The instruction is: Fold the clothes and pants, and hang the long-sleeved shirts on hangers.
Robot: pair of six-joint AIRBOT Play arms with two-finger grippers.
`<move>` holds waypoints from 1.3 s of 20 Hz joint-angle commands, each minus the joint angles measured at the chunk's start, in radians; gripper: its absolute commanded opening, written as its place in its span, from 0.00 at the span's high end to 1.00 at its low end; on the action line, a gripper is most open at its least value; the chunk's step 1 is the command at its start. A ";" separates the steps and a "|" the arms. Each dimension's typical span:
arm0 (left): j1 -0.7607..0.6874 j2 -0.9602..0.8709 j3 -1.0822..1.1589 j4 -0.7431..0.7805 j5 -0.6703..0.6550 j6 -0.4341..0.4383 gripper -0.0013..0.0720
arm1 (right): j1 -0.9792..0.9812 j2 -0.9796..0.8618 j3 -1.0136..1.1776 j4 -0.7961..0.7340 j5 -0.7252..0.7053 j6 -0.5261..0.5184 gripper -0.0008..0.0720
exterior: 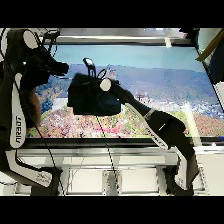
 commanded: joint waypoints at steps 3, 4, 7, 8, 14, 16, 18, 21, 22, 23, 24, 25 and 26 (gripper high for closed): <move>0.004 0.002 0.000 0.001 -0.005 0.003 0.93 | -0.111 0.019 0.123 -0.257 0.429 0.000 0.08; 0.004 0.002 0.000 0.001 -0.005 0.003 0.93 | -0.162 0.041 0.119 -0.332 0.520 0.000 0.08; 0.004 0.002 0.000 0.001 -0.005 0.002 0.93 | -0.343 0.065 0.111 -0.478 0.727 0.024 0.24; 0.004 0.002 0.000 0.001 -0.005 0.002 0.93 | -0.397 0.065 0.084 -0.475 0.725 0.037 0.24; 0.003 0.002 0.000 0.000 -0.005 -0.002 0.93 | -0.566 -0.049 -0.074 -0.063 0.658 0.126 0.10; 0.003 0.002 0.000 -0.007 -0.005 -0.003 0.93 | -0.564 -0.117 -0.073 0.097 0.652 0.115 0.02; 0.003 0.002 0.000 -0.011 -0.005 -0.003 0.93 | -0.539 -0.161 -0.072 0.173 0.624 0.095 0.02; 0.003 0.002 0.000 -0.010 -0.005 -0.002 0.93 | -0.479 -0.182 -0.072 0.220 0.566 0.070 0.02; 0.003 0.002 0.000 -0.010 -0.005 -0.002 0.93 | -0.457 -0.182 -0.070 0.230 0.554 0.066 0.04; 0.003 0.002 0.000 -0.010 -0.005 -0.002 0.93 | -0.441 -0.182 -0.061 0.233 0.554 0.066 0.10; 0.003 0.002 0.000 -0.010 -0.005 -0.002 0.93 | -0.428 -0.181 -0.039 0.230 0.571 0.066 0.39; 0.003 0.002 0.000 -0.010 -0.005 -0.002 0.93 | -0.427 -0.180 -0.013 0.221 0.588 0.066 0.81; 0.003 0.002 0.000 -0.010 -0.005 -0.002 0.93 | -0.432 -0.176 0.017 0.204 0.606 0.067 0.94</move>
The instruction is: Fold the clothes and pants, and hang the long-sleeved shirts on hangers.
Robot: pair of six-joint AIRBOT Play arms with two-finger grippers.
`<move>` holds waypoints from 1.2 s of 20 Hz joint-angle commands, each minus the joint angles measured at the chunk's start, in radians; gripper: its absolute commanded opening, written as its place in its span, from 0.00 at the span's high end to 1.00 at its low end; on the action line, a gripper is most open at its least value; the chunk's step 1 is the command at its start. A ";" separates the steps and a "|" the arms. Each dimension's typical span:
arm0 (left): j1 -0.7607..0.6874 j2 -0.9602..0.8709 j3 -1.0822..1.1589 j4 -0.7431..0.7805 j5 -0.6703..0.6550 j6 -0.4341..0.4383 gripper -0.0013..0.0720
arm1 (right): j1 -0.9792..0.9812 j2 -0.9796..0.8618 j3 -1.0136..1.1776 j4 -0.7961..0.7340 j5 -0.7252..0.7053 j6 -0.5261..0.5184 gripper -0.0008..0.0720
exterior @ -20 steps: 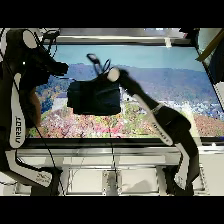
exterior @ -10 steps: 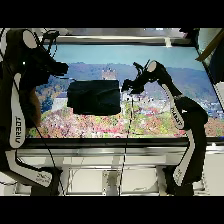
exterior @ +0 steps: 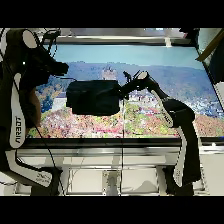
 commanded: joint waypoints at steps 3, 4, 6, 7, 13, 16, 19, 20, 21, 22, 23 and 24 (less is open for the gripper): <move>0.000 0.001 0.000 -0.001 -0.007 0.000 0.93 | -0.056 0.042 0.170 -0.117 0.126 -0.003 0.96; 0.000 0.001 0.000 -0.001 -0.014 0.000 0.93 | -0.095 0.087 0.176 -0.163 0.146 -0.003 0.96; 0.000 0.001 0.000 -0.002 -0.023 0.000 0.93 | -0.181 0.189 0.174 -0.287 0.190 -0.003 0.96; 0.000 0.001 0.000 -0.002 -0.026 0.000 0.93 | -0.227 0.242 0.164 -0.358 0.216 -0.005 0.96; -0.002 0.000 0.000 -0.002 -0.025 -0.020 0.93 | -0.613 0.462 0.064 -0.598 0.338 -0.034 0.96; -0.002 0.000 0.000 -0.001 -0.025 -0.023 0.93 | -0.816 0.485 0.060 -0.599 0.363 -0.031 0.96; -0.002 0.000 0.000 -0.001 -0.025 -0.023 0.93 | -0.996 0.515 0.044 -0.642 0.368 -0.024 0.96; -0.002 0.000 0.000 -0.001 -0.024 -0.027 0.93 | -1.057 0.533 0.017 -0.665 0.369 -0.023 0.96; -0.002 0.000 0.000 -0.001 -0.024 -0.036 0.93 | -1.121 0.558 -0.031 -0.682 0.364 -0.023 0.96; -0.002 -0.001 0.000 -0.001 -0.023 -0.047 0.93 | -1.179 0.589 -0.094 -0.691 0.343 -0.025 0.96; -0.002 -0.002 0.000 -0.001 -0.019 -0.049 0.93 | -1.241 0.631 -0.185 -0.697 0.298 -0.030 0.96; -0.002 -0.002 -0.001 -0.001 -0.013 -0.050 0.93 | -1.299 0.676 -0.285 -0.697 0.240 -0.032 0.96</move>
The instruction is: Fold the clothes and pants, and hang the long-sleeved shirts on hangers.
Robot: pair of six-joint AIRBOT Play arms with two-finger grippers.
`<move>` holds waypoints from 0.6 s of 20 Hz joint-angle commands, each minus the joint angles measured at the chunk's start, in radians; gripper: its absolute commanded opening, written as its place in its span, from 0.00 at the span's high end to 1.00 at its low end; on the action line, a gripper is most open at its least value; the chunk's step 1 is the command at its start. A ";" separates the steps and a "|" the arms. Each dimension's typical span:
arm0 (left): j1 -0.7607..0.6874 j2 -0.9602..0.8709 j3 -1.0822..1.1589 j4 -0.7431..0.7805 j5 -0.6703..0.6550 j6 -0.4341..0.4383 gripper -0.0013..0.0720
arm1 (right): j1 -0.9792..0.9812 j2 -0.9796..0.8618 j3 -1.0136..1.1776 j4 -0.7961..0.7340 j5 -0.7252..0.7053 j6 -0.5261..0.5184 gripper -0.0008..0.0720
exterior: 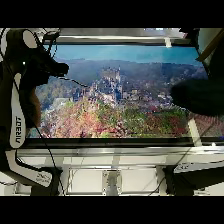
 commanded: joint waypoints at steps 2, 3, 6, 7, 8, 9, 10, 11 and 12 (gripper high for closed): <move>0.000 -0.001 -0.001 0.001 0.011 -0.012 0.93 | -0.278 0.199 -0.421 -0.043 -0.245 -0.005 0.96; 0.000 -0.001 -0.001 0.001 0.011 -0.012 0.93 | -0.337 0.264 -0.560 -0.042 -0.341 -0.005 0.96; 0.000 -0.001 -0.001 0.001 0.011 -0.012 0.93 | -0.478 0.404 -0.875 -0.042 -0.534 -0.006 0.96; 0.000 -0.001 -0.001 0.001 0.011 -0.011 0.93 | -0.508 0.422 -0.928 -0.043 -0.539 -0.020 0.93; 0.000 -0.001 -0.001 0.001 0.011 -0.011 0.93 | -0.532 0.431 -0.953 -0.042 -0.513 -0.041 0.71; 0.000 -0.001 -0.001 0.001 0.011 -0.011 0.93 | -0.550 0.434 -0.951 -0.039 -0.464 -0.040 0.31; 0.000 -0.001 -0.001 0.001 0.011 -0.011 0.93 | -0.559 0.439 -0.933 -0.026 -0.409 -0.040 0.17; 0.000 -0.001 -0.001 0.001 0.010 -0.011 0.93 | -0.559 0.456 -0.903 -0.002 -0.357 -0.040 0.17; -0.001 -0.001 -0.001 0.000 0.009 -0.011 0.93 | -0.556 0.484 -0.865 0.051 -0.323 -0.039 0.18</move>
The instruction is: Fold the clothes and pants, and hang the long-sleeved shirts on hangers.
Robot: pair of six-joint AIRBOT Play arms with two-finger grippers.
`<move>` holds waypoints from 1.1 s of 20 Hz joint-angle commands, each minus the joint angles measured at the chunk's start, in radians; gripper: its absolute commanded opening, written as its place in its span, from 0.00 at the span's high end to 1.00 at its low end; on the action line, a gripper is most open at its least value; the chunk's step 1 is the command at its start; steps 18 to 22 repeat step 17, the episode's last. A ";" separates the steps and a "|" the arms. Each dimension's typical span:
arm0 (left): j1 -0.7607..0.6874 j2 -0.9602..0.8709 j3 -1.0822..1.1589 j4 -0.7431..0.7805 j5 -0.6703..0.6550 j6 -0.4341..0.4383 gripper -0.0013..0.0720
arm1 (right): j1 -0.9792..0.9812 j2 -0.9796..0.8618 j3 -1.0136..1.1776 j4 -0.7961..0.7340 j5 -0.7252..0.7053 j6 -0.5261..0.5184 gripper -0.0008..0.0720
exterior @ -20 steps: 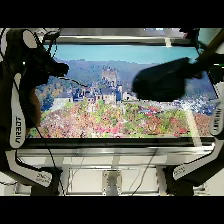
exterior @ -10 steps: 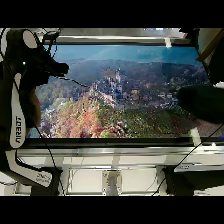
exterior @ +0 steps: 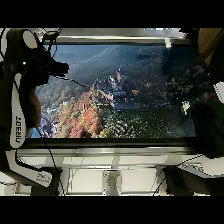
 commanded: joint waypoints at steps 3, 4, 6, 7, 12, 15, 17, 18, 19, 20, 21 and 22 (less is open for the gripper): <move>0.000 0.000 0.000 0.001 -0.010 0.000 0.93 | -0.016 0.172 0.054 0.433 0.066 0.000 0.19; 0.000 0.000 0.000 0.000 -0.010 0.000 0.93 | 0.039 0.201 0.053 0.547 0.050 0.000 0.31; 0.000 0.000 0.000 0.001 -0.010 0.000 0.93 | 0.266 0.255 0.053 0.684 0.049 -0.046 0.68; 0.000 0.000 0.000 0.001 -0.010 0.000 0.93 | 0.423 0.286 0.053 0.708 0.032 -0.116 0.88; 0.000 0.000 0.000 0.001 -0.011 0.000 0.93 | 1.014 0.338 0.054 0.634 -0.095 -0.203 0.96; 0.000 0.000 0.000 0.001 -0.011 0.000 0.93 | 1.205 0.338 0.054 0.518 -0.119 -0.203 0.96; 0.000 0.000 0.000 0.001 -0.011 0.000 0.93 | 1.273 0.338 0.054 0.471 -0.114 -0.203 0.96; 0.000 0.000 0.000 0.001 -0.011 0.000 0.93 | 1.273 0.338 0.054 0.471 -0.114 -0.203 0.96; 0.000 0.000 0.000 0.001 -0.011 0.000 0.93 | 1.273 0.338 0.054 0.471 -0.114 -0.203 0.96; 0.000 0.000 0.000 0.001 -0.011 0.000 0.93 | 1.273 0.338 0.054 0.471 -0.114 -0.203 0.96; 0.000 0.000 0.000 0.001 -0.011 0.000 0.93 | 1.273 0.338 0.054 0.471 -0.114 -0.203 0.96; 0.000 0.000 0.000 0.001 -0.011 0.000 0.93 | 1.273 0.338 0.054 0.471 -0.114 -0.203 0.96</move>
